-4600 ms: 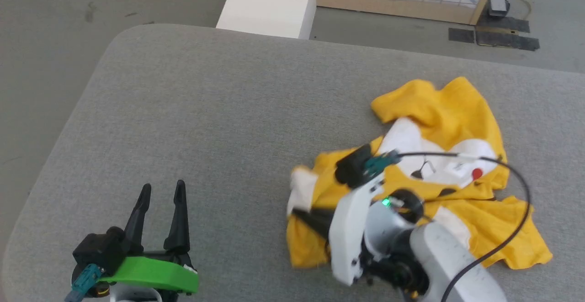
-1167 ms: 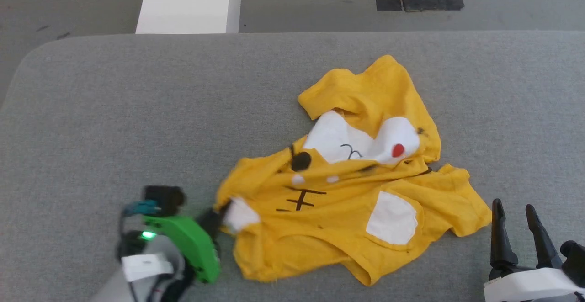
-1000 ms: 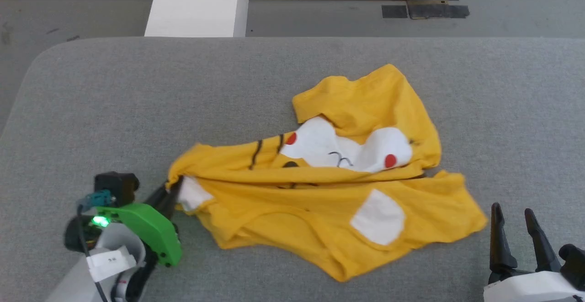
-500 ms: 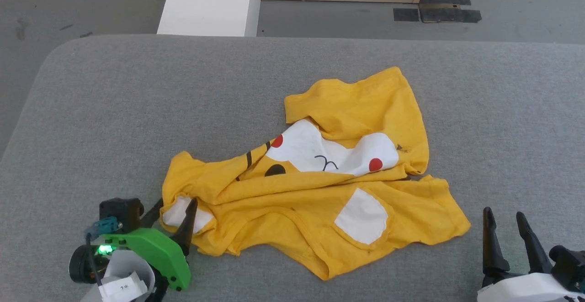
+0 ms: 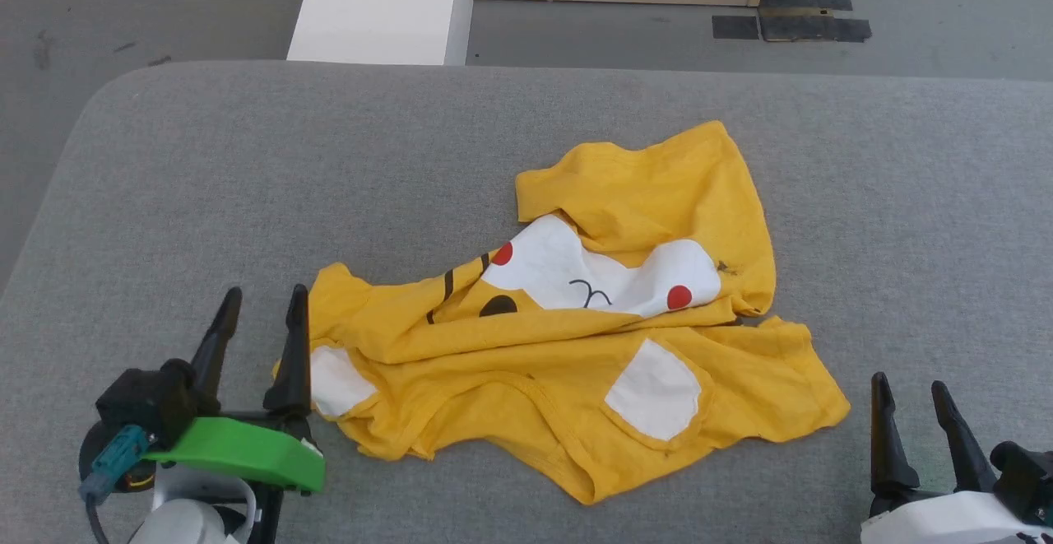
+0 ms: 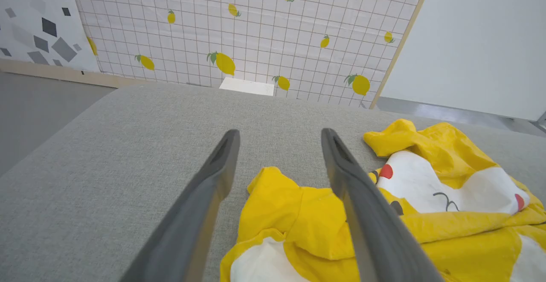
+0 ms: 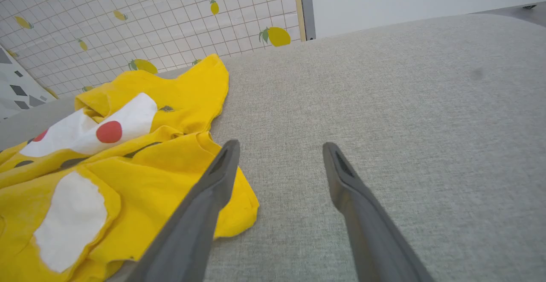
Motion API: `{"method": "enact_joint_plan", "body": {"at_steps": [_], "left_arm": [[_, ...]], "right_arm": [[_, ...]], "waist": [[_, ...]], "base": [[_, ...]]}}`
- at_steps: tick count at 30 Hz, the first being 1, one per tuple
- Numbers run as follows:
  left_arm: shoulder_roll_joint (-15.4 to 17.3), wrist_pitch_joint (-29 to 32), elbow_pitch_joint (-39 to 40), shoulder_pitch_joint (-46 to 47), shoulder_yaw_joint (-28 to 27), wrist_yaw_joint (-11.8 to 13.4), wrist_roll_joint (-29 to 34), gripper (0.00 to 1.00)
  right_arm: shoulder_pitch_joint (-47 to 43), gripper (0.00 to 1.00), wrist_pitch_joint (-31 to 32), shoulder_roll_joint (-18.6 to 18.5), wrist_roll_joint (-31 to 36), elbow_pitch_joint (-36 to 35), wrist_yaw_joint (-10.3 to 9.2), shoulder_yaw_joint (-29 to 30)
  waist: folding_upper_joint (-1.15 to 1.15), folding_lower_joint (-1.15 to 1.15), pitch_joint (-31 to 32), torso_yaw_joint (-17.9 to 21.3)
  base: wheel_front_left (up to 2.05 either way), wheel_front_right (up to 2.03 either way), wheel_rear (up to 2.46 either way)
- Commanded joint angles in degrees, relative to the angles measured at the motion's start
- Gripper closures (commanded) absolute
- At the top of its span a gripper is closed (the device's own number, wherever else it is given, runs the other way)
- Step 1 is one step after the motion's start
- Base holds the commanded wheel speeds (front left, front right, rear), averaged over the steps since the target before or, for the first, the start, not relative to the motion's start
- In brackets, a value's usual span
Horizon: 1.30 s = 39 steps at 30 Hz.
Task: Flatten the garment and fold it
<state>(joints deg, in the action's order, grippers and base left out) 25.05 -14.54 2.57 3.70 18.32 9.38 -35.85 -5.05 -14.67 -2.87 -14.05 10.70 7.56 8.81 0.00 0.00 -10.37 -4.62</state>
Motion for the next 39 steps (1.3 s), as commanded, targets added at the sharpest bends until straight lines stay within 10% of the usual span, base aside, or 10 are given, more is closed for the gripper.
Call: {"method": "enact_joint_plan", "body": {"at_steps": [1, 10, 24, 34, 36, 39], "left_arm": [[-1.3, -0.4, 1.3, -1.2, -1.7, -0.5, 2.3, 0.0], [-9.1, -0.4, 2.4, -6.5, -8.9, -5.9, 11.0, 0.0], [-15.6, -0.5, 1.1, -4.9, -16.0, -13.7, 16.0, 0.0], [-17.2, -0.5, -1.1, -3.7, -17.4, -16.0, 17.1, 0.0], [-17.3, -0.5, -1.5, -3.6, -17.5, -16.2, 17.3, 0.0], [-17.4, -0.5, -1.9, -3.6, -17.9, -16.4, 17.4, 0.0]], "right_arm": [[-0.1, 0.0, -0.3, 0.0, 0.5, -0.3, -0.08, 0.0], [1.5, 0.0, 4.4, 0.0, 4.1, -4.1, -0.08, -0.7], [6.2, 0.0, 41.8, 0.0, 13.1, -13.1, -0.08, -2.6], [8.2, 0.0, 52.1, 0.0, 14.2, -8.2, -0.08, -4.9], [8.5, 0.99, 52.1, 0.0, 14.1, -7.1, -0.08, -5.6], [9.3, 1.0, 51.7, 0.0, 12.0, -6.8, -0.08, -6.3]], "waist": [[0.0, 0.0, 0.0, -0.1], [0.0, 0.0, -0.1, -0.6], [0.0, 0.0, -3.8, -2.3], [0.0, 0.0, -4.5, -4.7], [0.0, 0.0, -4.4, -4.9], [0.0, 0.0, -4.1, -4.8]], "base": [[0.0, 0.0, 0.0], [0.0, 0.0, 0.0], [0.0, 0.0, 0.0], [0.0, 0.0, 0.0], [0.0, 0.0, 0.0], [0.0, 0.0, 0.0]]}}
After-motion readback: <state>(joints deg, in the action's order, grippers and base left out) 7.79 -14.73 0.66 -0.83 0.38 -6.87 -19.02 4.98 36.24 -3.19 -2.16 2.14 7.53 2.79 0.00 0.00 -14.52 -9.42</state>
